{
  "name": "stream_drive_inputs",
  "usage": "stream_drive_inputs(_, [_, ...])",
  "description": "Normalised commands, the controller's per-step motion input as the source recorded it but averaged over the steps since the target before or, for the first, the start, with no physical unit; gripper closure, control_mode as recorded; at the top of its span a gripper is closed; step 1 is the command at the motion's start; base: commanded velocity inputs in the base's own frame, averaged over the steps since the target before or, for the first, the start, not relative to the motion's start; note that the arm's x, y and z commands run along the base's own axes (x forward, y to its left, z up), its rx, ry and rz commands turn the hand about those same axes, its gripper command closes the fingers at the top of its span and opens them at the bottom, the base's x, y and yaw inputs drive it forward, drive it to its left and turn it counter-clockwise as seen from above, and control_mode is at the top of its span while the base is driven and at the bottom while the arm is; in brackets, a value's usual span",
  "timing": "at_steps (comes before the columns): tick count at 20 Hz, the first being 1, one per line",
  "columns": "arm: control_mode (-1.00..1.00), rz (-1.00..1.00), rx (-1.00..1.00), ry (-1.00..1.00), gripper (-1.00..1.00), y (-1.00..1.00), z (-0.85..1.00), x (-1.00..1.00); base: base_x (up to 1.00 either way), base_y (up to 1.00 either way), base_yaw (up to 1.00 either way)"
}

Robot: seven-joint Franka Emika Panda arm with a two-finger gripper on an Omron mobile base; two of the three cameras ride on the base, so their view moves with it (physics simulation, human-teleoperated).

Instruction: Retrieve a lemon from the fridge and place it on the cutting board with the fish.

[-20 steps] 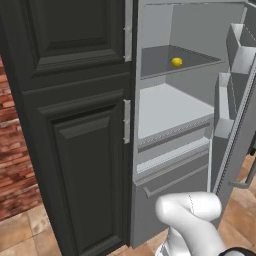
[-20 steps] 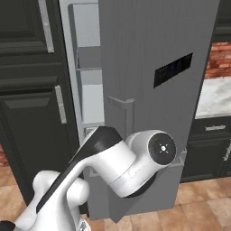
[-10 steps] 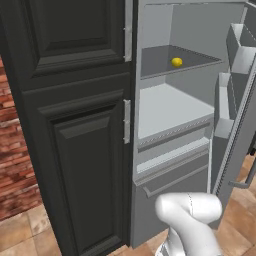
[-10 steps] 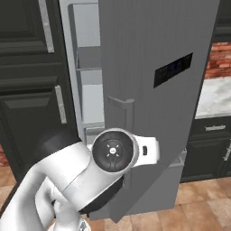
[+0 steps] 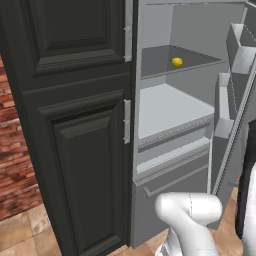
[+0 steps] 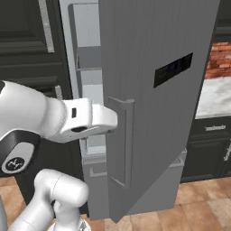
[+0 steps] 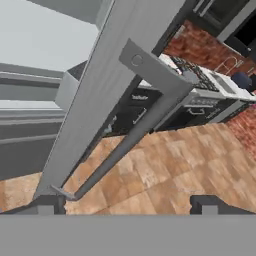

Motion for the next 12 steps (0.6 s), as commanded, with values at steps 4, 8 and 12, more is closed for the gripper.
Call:
stream_drive_inputs(4, [-1.00,-0.23,-0.43,0.29,-1.00,0.64,0.07,0.00,0.00,0.00,0.00])
stream_drive_inputs(8, [-1.00,-0.11,-0.41,0.36,-1.00,0.55,-0.02,0.27,0.00,0.00,0.00])
stream_drive_inputs(12, [-1.00,-0.08,-0.27,0.16,-1.00,0.39,-0.28,0.56,0.00,0.00,0.00])
